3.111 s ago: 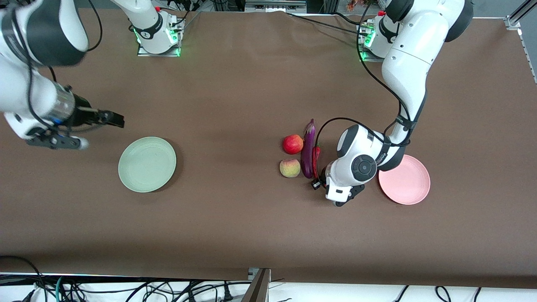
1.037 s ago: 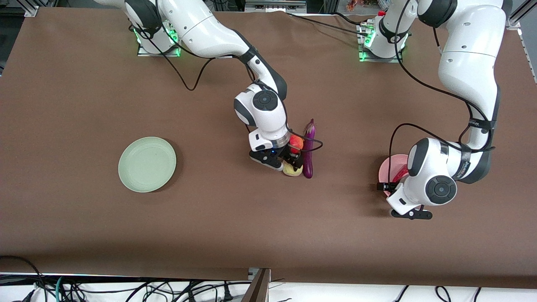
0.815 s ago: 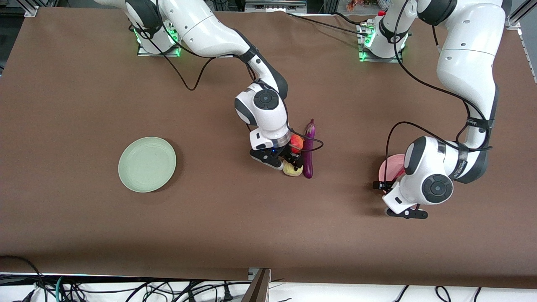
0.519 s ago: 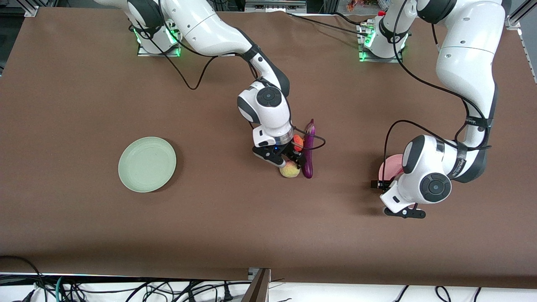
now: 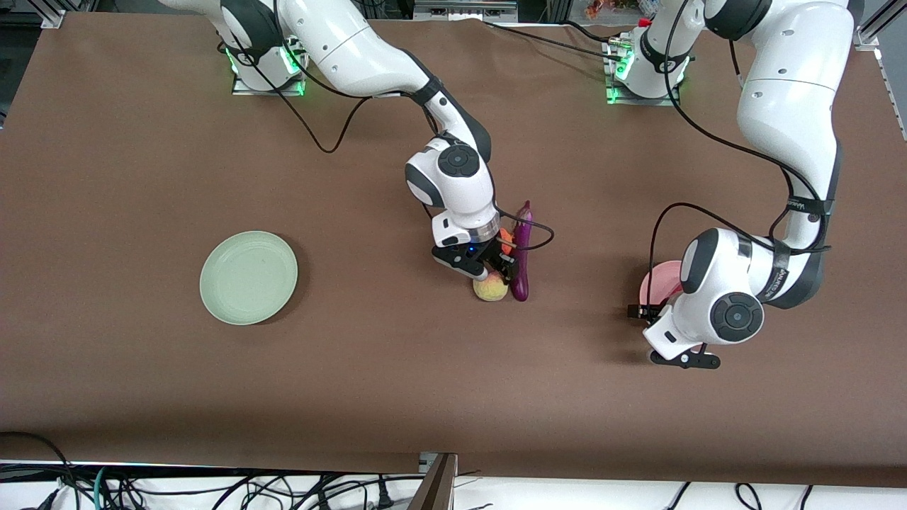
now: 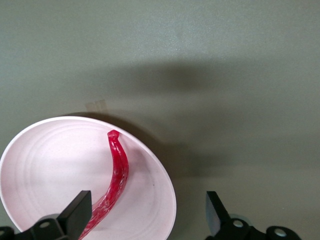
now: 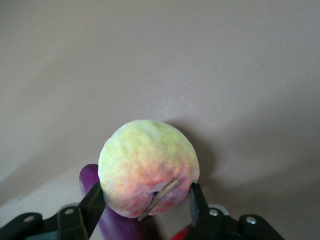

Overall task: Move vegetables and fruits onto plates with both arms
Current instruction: 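Carry the peach toward the green plate while the left gripper reaches the eggplant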

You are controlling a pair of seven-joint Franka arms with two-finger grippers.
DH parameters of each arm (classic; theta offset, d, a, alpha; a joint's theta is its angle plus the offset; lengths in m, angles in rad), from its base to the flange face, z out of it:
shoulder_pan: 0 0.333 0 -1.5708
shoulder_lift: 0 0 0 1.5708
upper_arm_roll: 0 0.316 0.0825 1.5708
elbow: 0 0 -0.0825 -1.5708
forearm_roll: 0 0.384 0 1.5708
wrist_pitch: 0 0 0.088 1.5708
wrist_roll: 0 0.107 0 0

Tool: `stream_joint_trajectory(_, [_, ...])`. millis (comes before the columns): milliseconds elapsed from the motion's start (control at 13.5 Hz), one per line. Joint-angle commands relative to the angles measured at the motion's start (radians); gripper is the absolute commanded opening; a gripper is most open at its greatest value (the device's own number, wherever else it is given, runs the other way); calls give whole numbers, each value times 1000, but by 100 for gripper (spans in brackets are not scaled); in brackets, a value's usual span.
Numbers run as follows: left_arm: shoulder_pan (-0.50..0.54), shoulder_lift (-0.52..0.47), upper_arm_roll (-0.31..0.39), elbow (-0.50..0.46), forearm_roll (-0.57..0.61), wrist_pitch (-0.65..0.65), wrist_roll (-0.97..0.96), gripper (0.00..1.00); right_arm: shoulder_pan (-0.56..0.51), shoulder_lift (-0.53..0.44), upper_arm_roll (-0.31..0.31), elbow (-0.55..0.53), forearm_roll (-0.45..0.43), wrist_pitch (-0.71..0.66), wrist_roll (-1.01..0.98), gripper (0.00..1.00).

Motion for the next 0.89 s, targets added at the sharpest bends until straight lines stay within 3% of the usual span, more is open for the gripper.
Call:
stream_joint_trajectory(0, [-10, -18, -23, -4, 6, -19, -25, 100, -5, 12, -12, 30, -41, -14, -13, 13])
stream_joint_trajectory(74, [-8, -20, -50, -6, -10, -25, -31, 100, -17, -2, -12, 30, -36, -16, -21, 7])
stream_joint_trajectory(296, [-10, -18, -107, -3, -107, -56, -100, 100, -77, -63, -1, 27, -27, -139, -122, 5])
stream_joint_trajectory(444, [-2, -14, -133, -12, -263, -56, -97, 100, -129, -132, -1, -5, 34, -241, -272, 5])
stream_joint_trajectory(593, [-42, -4, -135, -15, -433, -44, -131, 100, -178, -236, -3, -134, 100, -270, -477, 5])
stream_joint_trajectory(815, [-120, 5, -132, -53, -445, 39, -203, 100, -268, -414, -7, -386, 122, -281, -686, 5])
